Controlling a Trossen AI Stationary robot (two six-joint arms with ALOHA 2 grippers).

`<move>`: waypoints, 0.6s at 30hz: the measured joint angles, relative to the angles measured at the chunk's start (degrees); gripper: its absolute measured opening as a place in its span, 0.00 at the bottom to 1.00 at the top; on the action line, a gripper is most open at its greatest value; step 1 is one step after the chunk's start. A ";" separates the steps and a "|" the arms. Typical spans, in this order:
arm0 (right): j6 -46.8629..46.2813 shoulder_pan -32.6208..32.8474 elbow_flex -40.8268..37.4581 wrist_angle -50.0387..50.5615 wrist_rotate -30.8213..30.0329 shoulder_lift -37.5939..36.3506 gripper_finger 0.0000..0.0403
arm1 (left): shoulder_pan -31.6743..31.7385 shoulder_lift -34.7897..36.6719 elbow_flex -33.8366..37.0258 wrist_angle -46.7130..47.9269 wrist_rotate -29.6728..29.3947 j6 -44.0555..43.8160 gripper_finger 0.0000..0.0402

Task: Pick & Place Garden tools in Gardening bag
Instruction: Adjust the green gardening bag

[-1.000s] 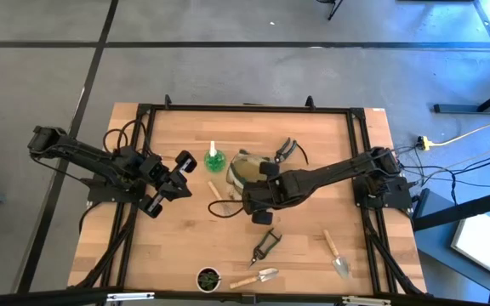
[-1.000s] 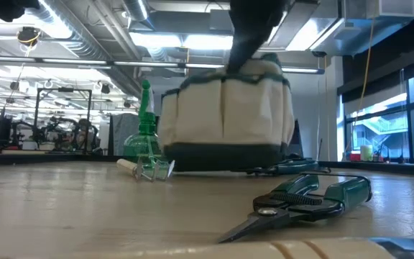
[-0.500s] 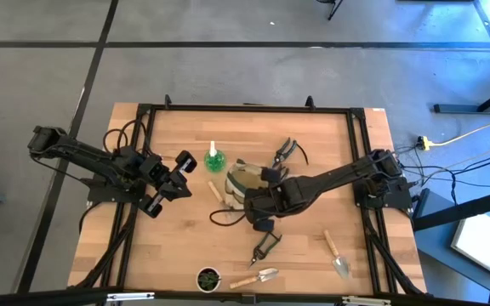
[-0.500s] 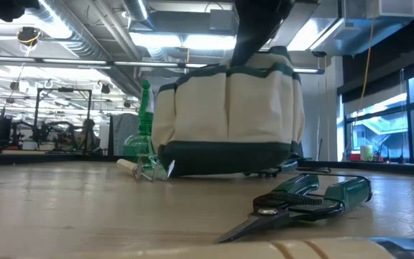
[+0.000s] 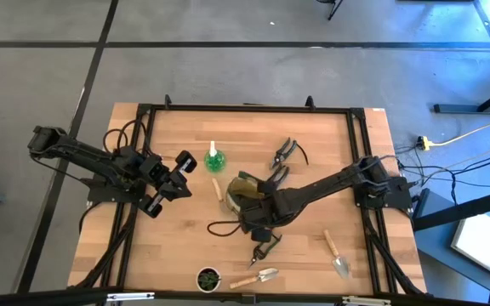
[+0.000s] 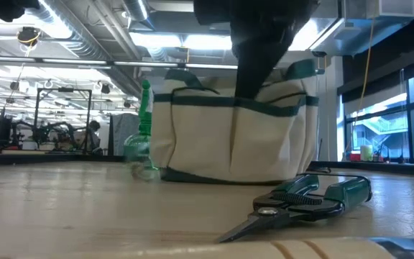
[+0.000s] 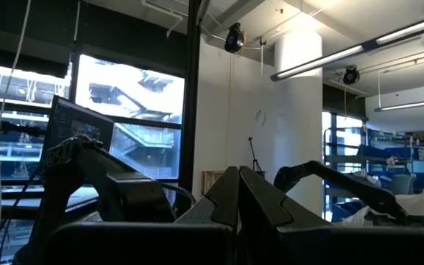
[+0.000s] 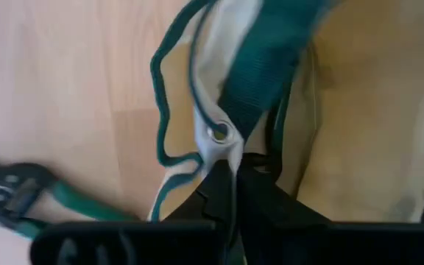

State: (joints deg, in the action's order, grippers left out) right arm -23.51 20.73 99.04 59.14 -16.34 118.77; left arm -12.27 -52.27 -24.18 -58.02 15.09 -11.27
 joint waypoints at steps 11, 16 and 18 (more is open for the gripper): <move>0.40 0.00 0.40 1.00 -2.07 -1.42 0.04 | 0.00 0.00 0.00 0.00 0.00 0.31 0.01; 0.92 0.00 2.20 1.33 -2.95 -1.56 0.04 | 0.00 0.00 0.00 0.00 0.00 0.33 0.01; 1.13 0.00 2.68 1.31 -2.95 -1.56 0.04 | 0.00 0.00 0.00 0.00 0.00 0.19 0.01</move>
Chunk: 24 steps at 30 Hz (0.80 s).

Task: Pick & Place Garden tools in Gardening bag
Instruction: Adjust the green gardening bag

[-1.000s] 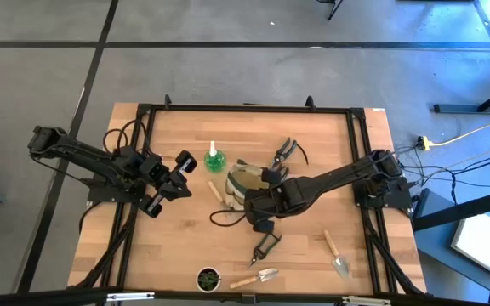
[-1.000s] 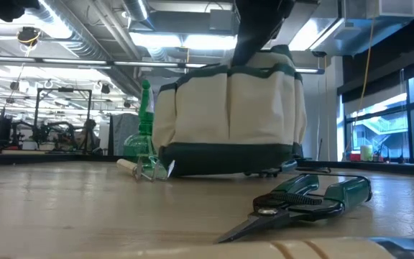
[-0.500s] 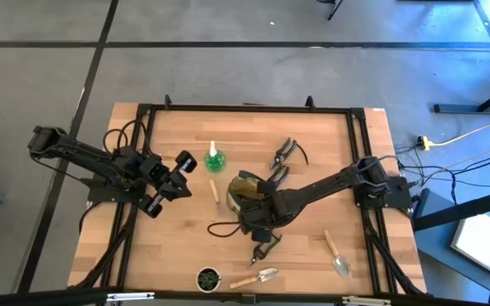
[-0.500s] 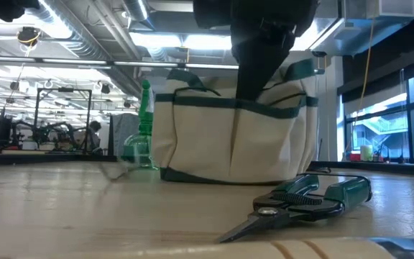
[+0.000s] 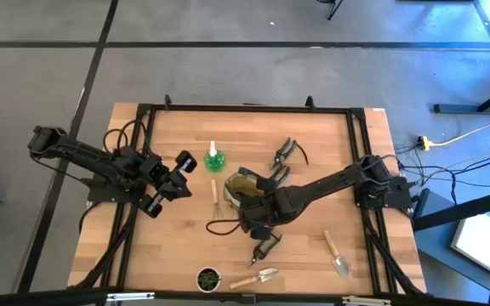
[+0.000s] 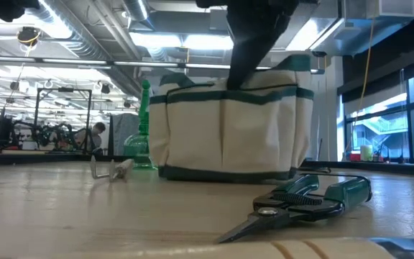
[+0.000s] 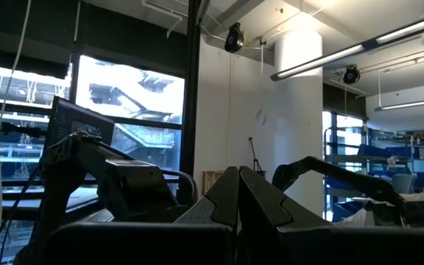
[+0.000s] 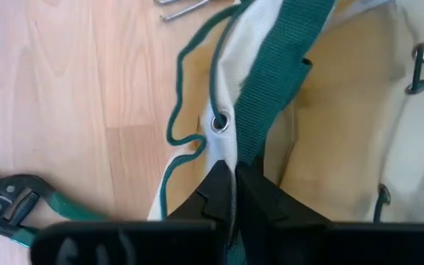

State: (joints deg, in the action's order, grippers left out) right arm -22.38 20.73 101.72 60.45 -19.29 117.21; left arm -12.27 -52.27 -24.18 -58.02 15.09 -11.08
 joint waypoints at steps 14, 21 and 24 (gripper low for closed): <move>0.56 -0.11 0.10 -0.23 3.67 0.00 0.31 | 0.00 0.00 0.00 0.01 0.00 -0.17 0.01; 2.75 0.11 0.10 -0.41 -0.37 -0.26 0.52 | 0.00 0.00 0.00 0.02 0.00 -0.17 0.01; 4.20 0.09 0.16 -1.11 -0.76 -0.42 0.58 | 0.00 0.00 0.00 0.02 0.00 -0.17 0.01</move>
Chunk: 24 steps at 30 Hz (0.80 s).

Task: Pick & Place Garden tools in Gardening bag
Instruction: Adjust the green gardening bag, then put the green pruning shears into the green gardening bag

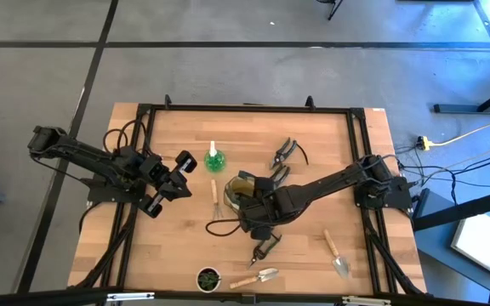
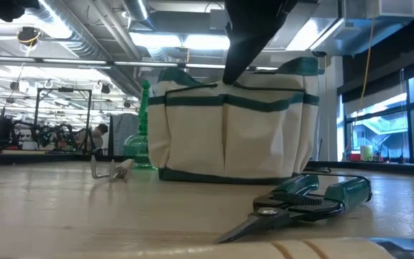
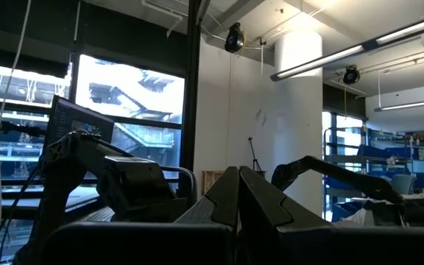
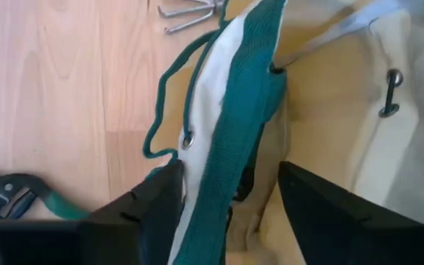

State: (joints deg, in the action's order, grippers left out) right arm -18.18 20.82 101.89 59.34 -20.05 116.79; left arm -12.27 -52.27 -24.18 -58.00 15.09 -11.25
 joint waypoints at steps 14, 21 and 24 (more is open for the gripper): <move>8.01 2.43 12.78 6.67 2.46 0.00 0.63 | 0.00 0.02 0.00 0.02 0.00 -0.02 0.01; 10.09 7.30 15.91 6.43 16.82 -0.01 0.63 | 0.00 0.02 0.00 0.30 0.02 -0.06 0.01; 9.62 10.20 15.22 6.72 19.04 -0.02 0.63 | 0.00 0.02 0.00 0.43 0.02 -0.22 0.01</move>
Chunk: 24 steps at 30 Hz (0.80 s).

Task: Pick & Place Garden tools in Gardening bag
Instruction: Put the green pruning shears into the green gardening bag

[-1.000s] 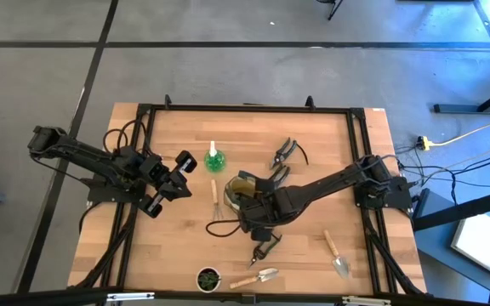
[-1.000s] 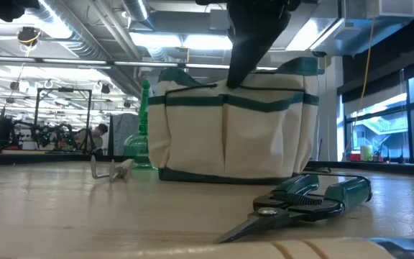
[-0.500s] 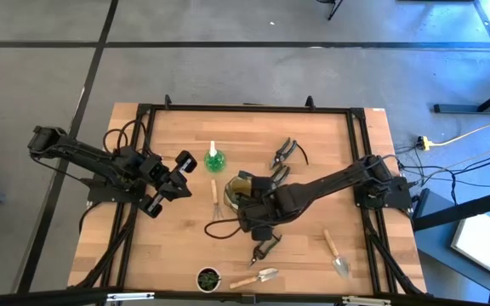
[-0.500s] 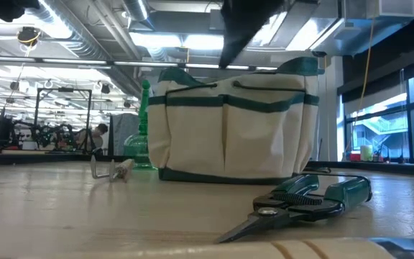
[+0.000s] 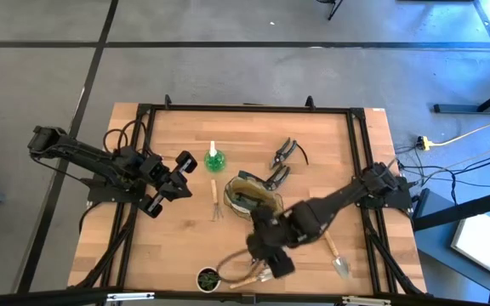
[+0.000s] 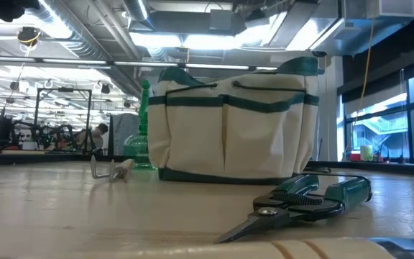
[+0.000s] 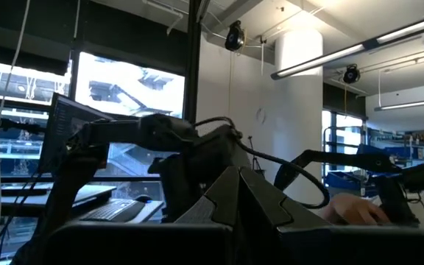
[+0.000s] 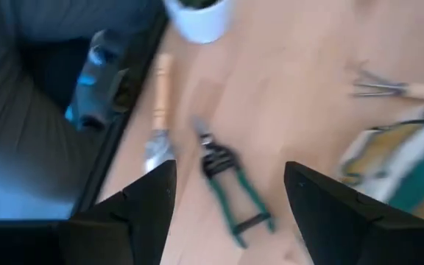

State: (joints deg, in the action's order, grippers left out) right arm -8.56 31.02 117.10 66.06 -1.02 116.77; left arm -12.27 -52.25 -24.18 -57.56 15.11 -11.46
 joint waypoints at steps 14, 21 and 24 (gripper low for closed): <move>-9.86 7.76 -10.02 -0.02 -13.07 0.10 0.63 | 0.00 0.00 0.00 0.16 -0.61 1.64 0.01; -10.51 6.09 -19.64 -0.51 -14.60 0.11 0.63 | 0.00 0.00 0.00 0.17 -0.58 1.62 0.01; -9.27 4.99 -22.24 -2.67 -13.08 0.11 0.63 | 0.00 0.00 0.00 0.35 -0.57 1.29 0.01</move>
State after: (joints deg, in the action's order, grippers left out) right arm -17.83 36.02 94.86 63.39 -14.10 116.88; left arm -12.27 -52.25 -24.18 -57.21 14.55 -10.17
